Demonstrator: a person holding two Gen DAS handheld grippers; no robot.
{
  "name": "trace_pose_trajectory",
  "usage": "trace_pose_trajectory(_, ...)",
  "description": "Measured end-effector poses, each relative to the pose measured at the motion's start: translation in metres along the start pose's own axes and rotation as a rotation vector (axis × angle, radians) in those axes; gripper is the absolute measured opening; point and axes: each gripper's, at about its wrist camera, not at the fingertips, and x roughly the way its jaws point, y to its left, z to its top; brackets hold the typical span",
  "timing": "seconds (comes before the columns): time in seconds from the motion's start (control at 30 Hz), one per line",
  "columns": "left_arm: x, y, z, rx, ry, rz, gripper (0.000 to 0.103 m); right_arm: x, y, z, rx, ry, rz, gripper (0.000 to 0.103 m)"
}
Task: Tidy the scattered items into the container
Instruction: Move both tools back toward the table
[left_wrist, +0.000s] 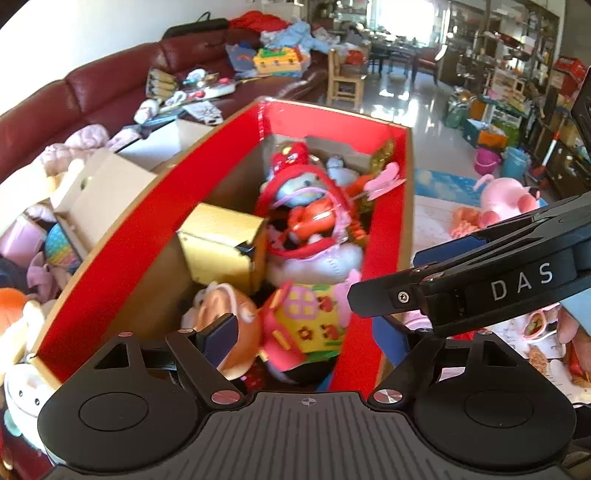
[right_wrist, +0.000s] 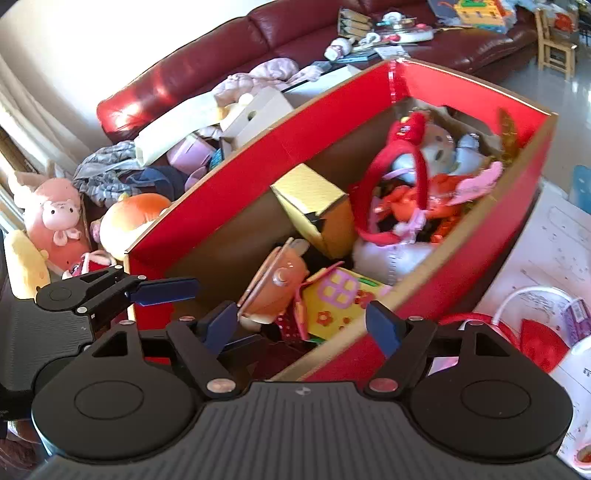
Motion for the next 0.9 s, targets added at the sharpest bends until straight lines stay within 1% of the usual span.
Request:
trace_pose_trajectory(0.1,0.002,-0.011,0.005,0.016,-0.016,-0.018,0.091,-0.009,-0.013,0.001,0.036,-0.019,-0.013,0.084)
trace_pose_trajectory(0.23,0.007,-0.028,0.012,0.047,-0.026,-0.046,0.091,-0.023,-0.033,0.001,0.085,-0.047,-0.025,0.085)
trace_pose_trajectory(0.4,0.011,-0.051,0.021,0.104,-0.048,-0.064,0.091,-0.037,-0.06,-0.001,0.155,-0.084,-0.047,0.085)
trace_pose_trajectory(0.53,0.009,-0.07,0.028,0.142,-0.068,-0.101,0.091,-0.049,-0.08,-0.004,0.197,-0.114,-0.083,0.085)
trace_pose_trajectory(0.63,0.01,-0.087,0.032,0.186,-0.077,-0.111,0.091,-0.056,-0.098,-0.01,0.234,-0.135,-0.118,0.086)
trace_pose_trajectory(0.77,0.02,-0.106,0.031,0.21,-0.058,-0.143,0.091,-0.058,-0.121,-0.024,0.305,-0.125,-0.156,0.087)
trace_pose_trajectory(0.9,0.043,-0.13,0.016,0.242,0.007,-0.193,0.091,-0.056,-0.142,-0.043,0.355,-0.115,-0.183,0.088)
